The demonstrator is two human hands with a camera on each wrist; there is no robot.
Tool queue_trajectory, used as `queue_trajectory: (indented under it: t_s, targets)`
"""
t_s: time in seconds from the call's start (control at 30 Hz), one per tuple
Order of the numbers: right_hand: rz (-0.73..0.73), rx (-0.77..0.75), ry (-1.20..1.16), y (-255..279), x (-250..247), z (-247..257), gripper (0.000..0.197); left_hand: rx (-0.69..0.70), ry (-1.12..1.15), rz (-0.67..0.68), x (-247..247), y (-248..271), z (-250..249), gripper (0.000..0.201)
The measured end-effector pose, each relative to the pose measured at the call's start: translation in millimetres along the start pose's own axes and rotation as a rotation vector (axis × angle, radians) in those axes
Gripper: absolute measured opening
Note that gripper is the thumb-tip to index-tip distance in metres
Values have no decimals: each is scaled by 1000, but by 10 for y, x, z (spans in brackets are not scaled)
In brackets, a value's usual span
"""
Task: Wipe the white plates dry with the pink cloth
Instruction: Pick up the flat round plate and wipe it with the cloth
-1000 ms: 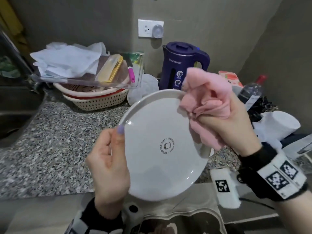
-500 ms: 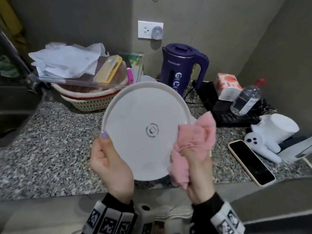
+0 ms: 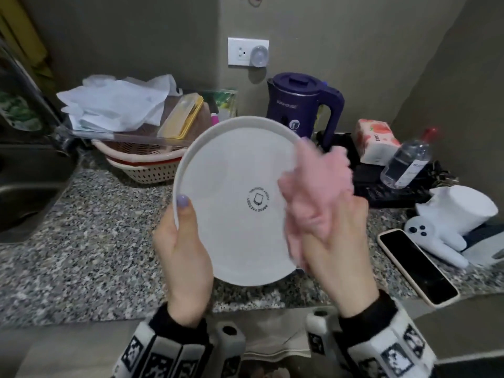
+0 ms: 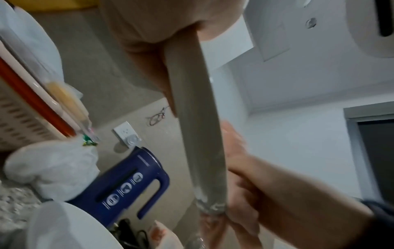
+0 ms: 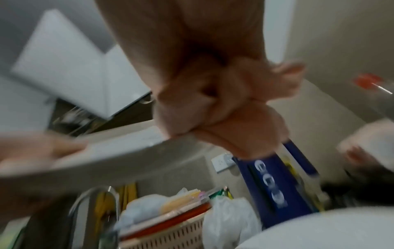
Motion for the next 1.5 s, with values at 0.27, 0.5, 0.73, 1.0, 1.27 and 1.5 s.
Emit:
queue_trajectory:
  t_s: [0.27, 0.5, 0.73, 1.0, 1.27, 1.5]
  targets:
    - [493, -405, 407, 403, 428, 234, 56, -151, -27, 24, -66, 52, 92, 33]
    - [319, -147, 606, -298, 153, 165, 58, -172, 27, 7, -123, 144, 127, 28]
    - [645, -154, 262, 356, 466, 323, 67, -154, 71, -12, -55, 77, 212, 38]
    - [343, 50, 439, 35, 152, 62, 70, -47, 36, -68, -71, 44, 53, 29]
    - [953, -97, 373, 239, 282, 631, 50, -312, 40, -31, -213, 53, 230, 44]
    - [852, -166, 396, 360, 116, 294, 74, -138, -34, -46, -224, 43, 0, 27]
Point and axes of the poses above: each hand's wrist, its own y-axis away from the middle knuckle, its own x-axis out of the palm, z = x × y, the point moved 1 cm from there along -y, towards the middle knuckle, and after that the axes turned 11 degrees about -y, right-handed, at the moved point
